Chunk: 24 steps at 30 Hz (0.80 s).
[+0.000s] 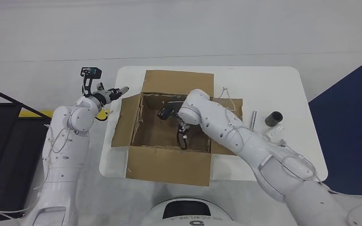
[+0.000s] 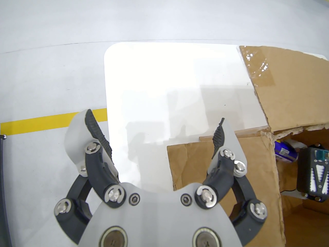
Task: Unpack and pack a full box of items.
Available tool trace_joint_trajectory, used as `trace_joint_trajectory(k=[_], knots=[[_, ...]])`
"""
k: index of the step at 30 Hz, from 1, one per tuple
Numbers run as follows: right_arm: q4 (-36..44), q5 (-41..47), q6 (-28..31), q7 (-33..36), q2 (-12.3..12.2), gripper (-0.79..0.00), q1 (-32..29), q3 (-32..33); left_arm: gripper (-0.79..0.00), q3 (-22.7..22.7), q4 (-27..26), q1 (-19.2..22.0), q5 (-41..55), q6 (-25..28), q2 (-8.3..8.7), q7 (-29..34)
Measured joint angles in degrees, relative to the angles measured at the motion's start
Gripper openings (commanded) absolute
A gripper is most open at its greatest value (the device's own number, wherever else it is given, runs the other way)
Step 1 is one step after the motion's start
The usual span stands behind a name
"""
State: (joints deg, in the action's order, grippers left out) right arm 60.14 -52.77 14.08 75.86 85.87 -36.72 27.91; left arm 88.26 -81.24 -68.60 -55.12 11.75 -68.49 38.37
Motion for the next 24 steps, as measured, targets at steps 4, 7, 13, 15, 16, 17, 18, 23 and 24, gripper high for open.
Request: trace_joint_trajectory(k=[4,7,13,15,16,17,18,23,24], knots=[[-0.3,0.3,-0.3,-0.8,0.7,-0.416,0.9,0.0,0.0,0.0,0.0,0.0,0.0,0.0,0.0,0.0],[-0.1,-0.5,-1.8,-1.6,0.8,-0.413,1.1,0.5,0.0,0.0,0.0,0.0,0.0,0.0,0.0,0.0],[-1.3,-0.7,-5.8,-3.2,1.3,-0.397,0.5,1.1,0.0,0.0,0.0,0.0,0.0,0.0,0.0,0.0],[-1.9,-0.4,-6.6,-3.9,1.7,-0.394,0.4,1.1,0.0,0.0,0.0,0.0,0.0,0.0,0.0,0.0],[-2.1,-0.1,-6.8,-4.3,1.9,-0.376,0.4,1.1,0.0,0.0,0.0,0.0,0.0,0.0,0.0,0.0],[-2.2,0.2,-6.9,-4.7,2.1,-0.388,0.4,1.1,0.0,0.0,0.0,0.0,0.0,0.0,0.0,0.0],[-2.5,0.4,-7.3,-5.2,2.3,-0.372,0.4,1.0,0.0,0.0,0.0,0.0,0.0,0.0,0.0,0.0],[-3.9,0.5,-9.0,-8.0,3.5,-0.302,0.4,0.6,0.0,0.0,0.0,0.0,0.0,0.0,0.0,0.0],[-4.4,0.6,-9.4,-8.8,3.8,-0.299,0.5,0.4,0.0,0.0,0.0,0.0,0.0,0.0,0.0,0.0]])
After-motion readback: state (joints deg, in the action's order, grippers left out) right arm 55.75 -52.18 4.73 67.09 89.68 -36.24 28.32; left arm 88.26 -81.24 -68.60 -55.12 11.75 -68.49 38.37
